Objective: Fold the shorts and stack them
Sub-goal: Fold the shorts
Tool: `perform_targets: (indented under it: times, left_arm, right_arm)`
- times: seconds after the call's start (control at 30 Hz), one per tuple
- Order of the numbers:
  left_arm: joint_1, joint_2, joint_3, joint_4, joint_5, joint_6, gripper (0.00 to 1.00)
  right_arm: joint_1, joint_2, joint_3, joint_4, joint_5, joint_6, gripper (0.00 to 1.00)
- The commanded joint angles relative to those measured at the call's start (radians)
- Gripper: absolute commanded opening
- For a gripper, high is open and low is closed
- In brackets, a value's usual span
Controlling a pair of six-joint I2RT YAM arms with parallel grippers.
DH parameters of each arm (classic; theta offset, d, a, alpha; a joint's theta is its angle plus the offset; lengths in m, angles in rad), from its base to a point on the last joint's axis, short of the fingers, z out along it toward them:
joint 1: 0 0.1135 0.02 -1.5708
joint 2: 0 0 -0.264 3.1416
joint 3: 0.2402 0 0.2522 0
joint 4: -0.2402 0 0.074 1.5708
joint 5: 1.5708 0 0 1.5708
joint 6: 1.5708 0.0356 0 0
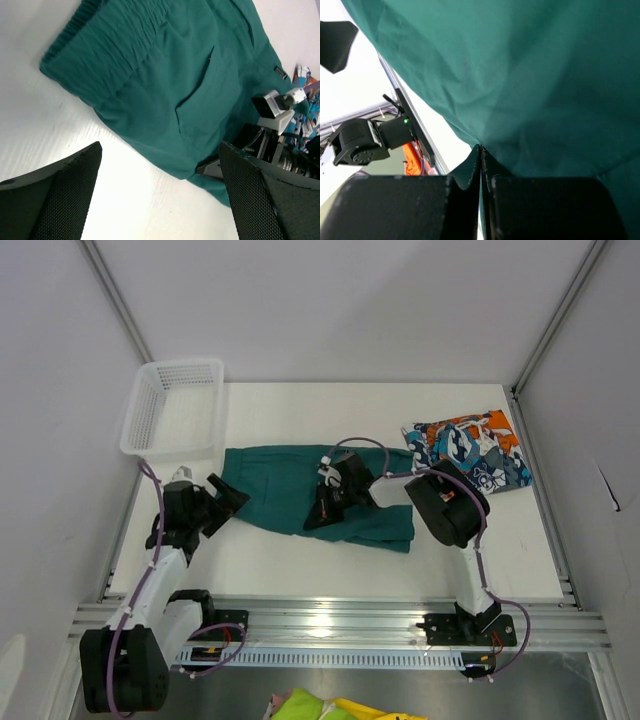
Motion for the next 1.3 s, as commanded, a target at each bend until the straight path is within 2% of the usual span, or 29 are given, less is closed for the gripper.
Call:
perform_targets:
  times: [0.0,0.13,0.3,0.47,0.57,0.63,0.83,1.1,1.27]
  left_arm:
    - [-0.011,-0.012,-0.027,0.044,0.082,0.015,0.99]
    - [-0.034,0.009,-0.062,0.089,0.093,-0.012,0.99]
    - [-0.082,0.095,-0.087,0.202,0.162,-0.048,0.99]
    - [-0.109,0.144,-0.082,0.238,0.116,-0.066,0.99]
    - [-0.109,0.118,-0.102,0.277,0.064,-0.089,0.99]
    - [-0.109,0.089,-0.114,0.304,0.038,-0.106,0.99]
    - [-0.106,0.003,-0.156,0.329,-0.027,-0.171,0.99]
    - [-0.088,0.032,-0.229,0.353,-0.057,-0.31,0.99]
    - [-0.088,0.06,-0.242,0.372,-0.105,-0.356,0.99]
  right_arm:
    - [-0.051,-0.082,-0.066,0.005,-0.017,-0.044,0.01]
    - [-0.103,-0.123,-0.129,-0.013,-0.02,-0.067,0.03]
    - [-0.12,-0.148,-0.13,-0.051,-0.011,-0.078,0.05]
    - [-0.112,-0.192,-0.117,-0.012,0.007,-0.02,0.15]
    - [-0.091,-0.202,-0.055,-0.031,0.023,-0.003,0.22]
    - [-0.071,-0.194,0.012,-0.033,0.023,0.014,0.24]
    - [-0.037,-0.056,0.213,0.039,-0.026,0.109,0.25]
    - [-0.026,0.175,0.36,0.243,-0.068,0.284,0.24]
    - [-0.034,0.252,0.387,0.17,-0.013,0.275,0.22]
